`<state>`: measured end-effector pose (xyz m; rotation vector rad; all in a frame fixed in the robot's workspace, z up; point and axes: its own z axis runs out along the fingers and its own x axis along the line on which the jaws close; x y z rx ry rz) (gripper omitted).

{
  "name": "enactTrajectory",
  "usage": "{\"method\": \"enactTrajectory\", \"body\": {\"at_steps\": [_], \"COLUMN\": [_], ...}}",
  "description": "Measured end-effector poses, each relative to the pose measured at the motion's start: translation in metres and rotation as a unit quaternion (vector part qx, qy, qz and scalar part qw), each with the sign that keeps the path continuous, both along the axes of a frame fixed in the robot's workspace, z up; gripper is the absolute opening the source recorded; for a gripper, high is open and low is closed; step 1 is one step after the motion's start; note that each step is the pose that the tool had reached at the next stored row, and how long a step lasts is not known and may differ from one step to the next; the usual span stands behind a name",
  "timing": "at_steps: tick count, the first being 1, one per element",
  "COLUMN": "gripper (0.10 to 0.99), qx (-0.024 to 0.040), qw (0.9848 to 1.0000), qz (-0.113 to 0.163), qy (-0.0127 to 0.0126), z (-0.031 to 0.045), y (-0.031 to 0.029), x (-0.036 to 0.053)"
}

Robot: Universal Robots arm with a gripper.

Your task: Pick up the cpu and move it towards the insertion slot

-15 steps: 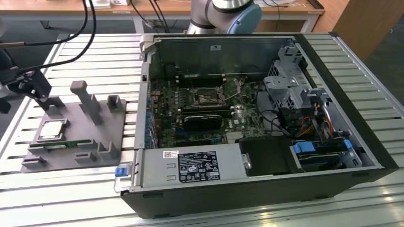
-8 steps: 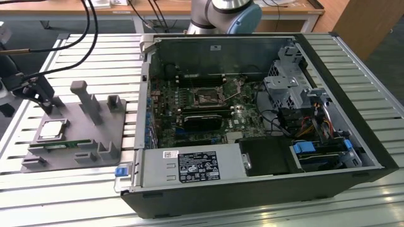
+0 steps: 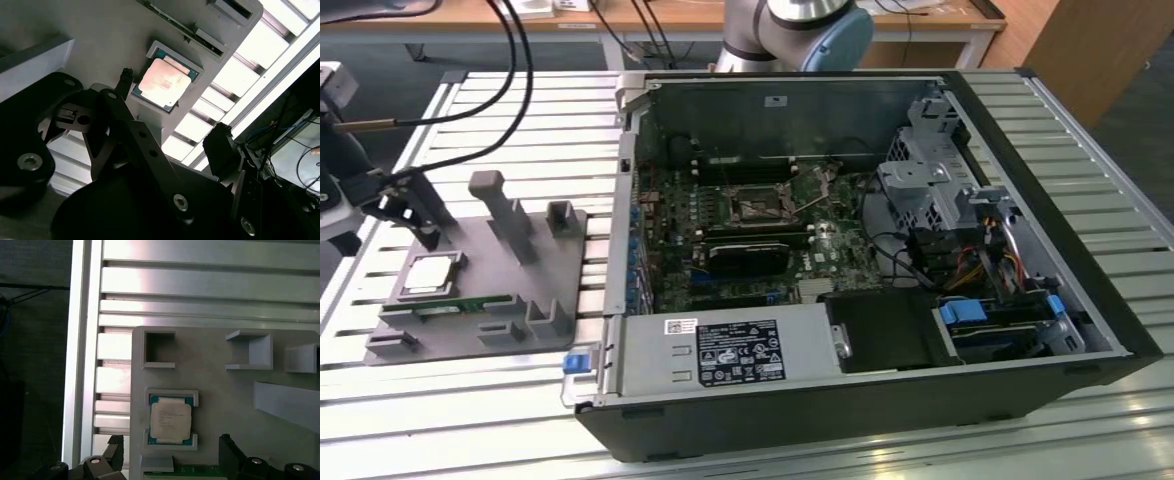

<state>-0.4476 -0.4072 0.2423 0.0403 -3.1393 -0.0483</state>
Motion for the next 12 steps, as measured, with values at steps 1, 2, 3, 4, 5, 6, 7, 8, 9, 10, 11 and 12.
{"method": "enactTrajectory", "body": {"at_steps": [1, 2, 3, 4, 5, 6, 7, 8, 9, 10, 11, 12], "gripper": [0.839, 0.839, 0.839, 0.839, 0.839, 0.839, 0.839, 0.839, 0.839, 0.839, 0.839, 0.839], "qx": [0.0001, 0.0000, 0.0001, 0.0001, 0.0001, 0.0000, 0.0000, 0.0000, 0.0000, 0.0001, 0.0000, 0.0000], "qw": [1.0000, 1.0000, 1.0000, 1.0000, 1.0000, 1.0000, 1.0000, 1.0000, 1.0000, 1.0000, 1.0000, 1.0000], "qz": [0.000, 0.000, 0.000, 0.000, 0.000, 0.000, 0.000, 0.001, 0.002, 0.003, 0.004, 0.005], "qy": [0.0000, 0.0000, 0.0000, 0.0000, 0.0000, 0.0000, 0.0000, 0.0000, 0.0000, -0.0001, 0.0000, 0.0000], "z": [-0.0019, -0.0036, -0.0054, -0.0074, -0.0092, -0.0110, -0.0127, -0.0145, -0.0163, -0.0183, -0.0201, -0.0218], "y": [-0.0001, -0.0002, -0.0003, -0.0003, -0.0003, -0.0003, -0.0003, -0.0004, -0.0004, -0.0003, -0.0004, -0.0003], "x": [0.0000, -0.0001, 0.0000, 0.0000, 0.0000, 0.0000, 0.0001, 0.0002, 0.0003, 0.0005, 0.0006, 0.0007]}}
